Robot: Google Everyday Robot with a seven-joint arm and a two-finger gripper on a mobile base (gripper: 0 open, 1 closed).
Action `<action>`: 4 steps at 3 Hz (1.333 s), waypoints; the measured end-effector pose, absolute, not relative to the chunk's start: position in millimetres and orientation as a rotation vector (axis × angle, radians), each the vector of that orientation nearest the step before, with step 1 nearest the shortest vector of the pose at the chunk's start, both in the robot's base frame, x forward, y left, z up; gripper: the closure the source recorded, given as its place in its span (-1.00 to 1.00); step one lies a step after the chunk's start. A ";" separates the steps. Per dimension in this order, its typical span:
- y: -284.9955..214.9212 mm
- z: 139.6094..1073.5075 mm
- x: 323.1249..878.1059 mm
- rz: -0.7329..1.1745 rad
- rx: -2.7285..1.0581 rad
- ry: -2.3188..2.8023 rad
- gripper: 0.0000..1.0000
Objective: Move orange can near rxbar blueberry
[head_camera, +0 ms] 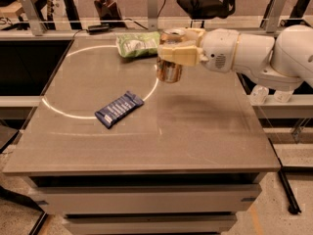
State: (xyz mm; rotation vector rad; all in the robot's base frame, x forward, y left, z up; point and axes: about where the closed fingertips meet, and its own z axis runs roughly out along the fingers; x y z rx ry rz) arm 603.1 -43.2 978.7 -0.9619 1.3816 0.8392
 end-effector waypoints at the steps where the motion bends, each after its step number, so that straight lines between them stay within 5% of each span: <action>1: -32.3 964.4 596.4 0.788 -1.033 1.344 1.00; 4: 6.3 935.0 562.7 0.872 -1.118 1.296 1.00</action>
Offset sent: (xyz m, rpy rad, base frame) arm -0.0148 0.0254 -0.0492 -0.1023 -0.1292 0.0597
